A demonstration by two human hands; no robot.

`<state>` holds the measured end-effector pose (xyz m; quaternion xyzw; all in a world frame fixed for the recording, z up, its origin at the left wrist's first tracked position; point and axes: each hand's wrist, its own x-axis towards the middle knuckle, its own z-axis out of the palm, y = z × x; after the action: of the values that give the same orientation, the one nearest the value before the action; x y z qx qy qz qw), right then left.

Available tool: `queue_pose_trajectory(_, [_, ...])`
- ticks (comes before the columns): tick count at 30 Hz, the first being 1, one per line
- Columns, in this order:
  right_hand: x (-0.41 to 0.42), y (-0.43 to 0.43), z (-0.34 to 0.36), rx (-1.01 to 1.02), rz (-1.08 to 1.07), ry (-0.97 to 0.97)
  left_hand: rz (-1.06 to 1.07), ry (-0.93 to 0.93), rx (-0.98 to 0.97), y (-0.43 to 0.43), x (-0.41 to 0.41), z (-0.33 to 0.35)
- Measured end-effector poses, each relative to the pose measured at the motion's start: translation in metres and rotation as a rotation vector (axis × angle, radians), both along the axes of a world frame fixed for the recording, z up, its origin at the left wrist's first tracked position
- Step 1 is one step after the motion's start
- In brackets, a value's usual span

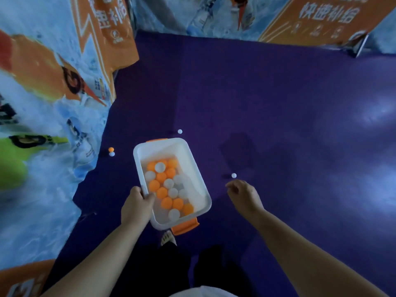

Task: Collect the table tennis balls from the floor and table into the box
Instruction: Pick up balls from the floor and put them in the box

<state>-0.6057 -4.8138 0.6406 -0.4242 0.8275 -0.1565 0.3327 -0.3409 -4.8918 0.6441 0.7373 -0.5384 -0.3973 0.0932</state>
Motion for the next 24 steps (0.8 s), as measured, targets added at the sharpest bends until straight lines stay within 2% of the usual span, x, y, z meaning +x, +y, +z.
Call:
queue_pose_trajectory(7, [-0.060,-0.068,-0.025,0.026,-0.174,-0.044,-0.020,0.021,0.088,-0.107,-0.064,-0.022])
queue_pose_trajectory(13, [-0.144,-0.143,-0.085,0.180,-0.207,-0.088,0.021,0.029,0.140,-0.176,-0.138,-0.069])
queue_pose_trajectory(19, [-0.207,-0.217,-0.181,0.374,-0.150,-0.073,0.139,0.045,0.192,-0.229,-0.213,-0.149])
queue_pose_trajectory(24, [-0.233,-0.258,-0.298,0.465,-0.177,-0.093,0.267,0.080,0.300,-0.256,-0.261,-0.248])
